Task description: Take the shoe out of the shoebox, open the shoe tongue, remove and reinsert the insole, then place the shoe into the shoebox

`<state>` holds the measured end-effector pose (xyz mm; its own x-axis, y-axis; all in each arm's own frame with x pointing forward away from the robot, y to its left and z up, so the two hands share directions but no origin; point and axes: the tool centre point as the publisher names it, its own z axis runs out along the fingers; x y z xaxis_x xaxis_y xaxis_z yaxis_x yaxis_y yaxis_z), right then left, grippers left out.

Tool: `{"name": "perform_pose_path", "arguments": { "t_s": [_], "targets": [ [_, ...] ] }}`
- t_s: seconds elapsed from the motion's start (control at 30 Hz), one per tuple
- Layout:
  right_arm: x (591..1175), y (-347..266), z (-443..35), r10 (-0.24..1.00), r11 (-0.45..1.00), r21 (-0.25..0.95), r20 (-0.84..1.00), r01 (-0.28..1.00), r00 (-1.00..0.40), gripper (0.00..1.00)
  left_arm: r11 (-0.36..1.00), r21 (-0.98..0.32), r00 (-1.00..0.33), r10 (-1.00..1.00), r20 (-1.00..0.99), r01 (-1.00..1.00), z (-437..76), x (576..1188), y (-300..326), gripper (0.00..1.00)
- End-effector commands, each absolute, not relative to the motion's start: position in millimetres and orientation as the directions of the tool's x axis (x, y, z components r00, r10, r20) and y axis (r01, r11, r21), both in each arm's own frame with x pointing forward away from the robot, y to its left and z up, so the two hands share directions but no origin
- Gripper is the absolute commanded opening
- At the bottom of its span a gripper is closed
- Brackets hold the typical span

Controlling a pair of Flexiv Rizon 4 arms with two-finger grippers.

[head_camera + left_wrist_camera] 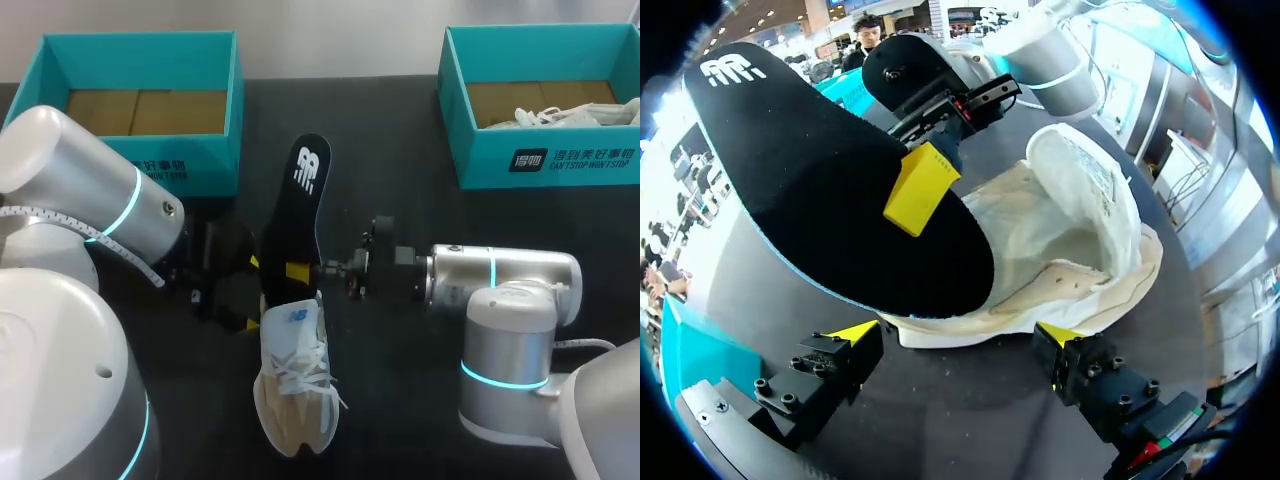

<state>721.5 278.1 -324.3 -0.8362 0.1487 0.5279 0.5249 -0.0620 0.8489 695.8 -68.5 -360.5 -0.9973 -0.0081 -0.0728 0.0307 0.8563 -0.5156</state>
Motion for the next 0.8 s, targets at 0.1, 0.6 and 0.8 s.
{"name": "perform_pose_path", "arguments": {
  "t_s": [0.1,0.6,0.8],
  "targets": [
    [714.5,275.9,-326.6,0.159,-0.068,0.849,0.528,0.524,-0.834,0.00,0.856,-0.516,-0.997,-0.008,-0.073,0.031,-359.8,694.9,-67.4,1.00],
    [701.4,271.0,-341.9,0.118,0.018,0.817,0.571,0.577,-0.812,0.00,0.856,-0.516,-0.997,-0.008,-0.073,0.031,-359.8,694.9,-67.4,1.00],
    [693.2,274.8,-349.3,0.108,0.069,0.797,0.592,0.600,-0.799,0.00,0.856,-0.516,-0.997,-0.008,-0.073,0.031,-359.8,694.9,-67.4,1.00]
  ]
}}
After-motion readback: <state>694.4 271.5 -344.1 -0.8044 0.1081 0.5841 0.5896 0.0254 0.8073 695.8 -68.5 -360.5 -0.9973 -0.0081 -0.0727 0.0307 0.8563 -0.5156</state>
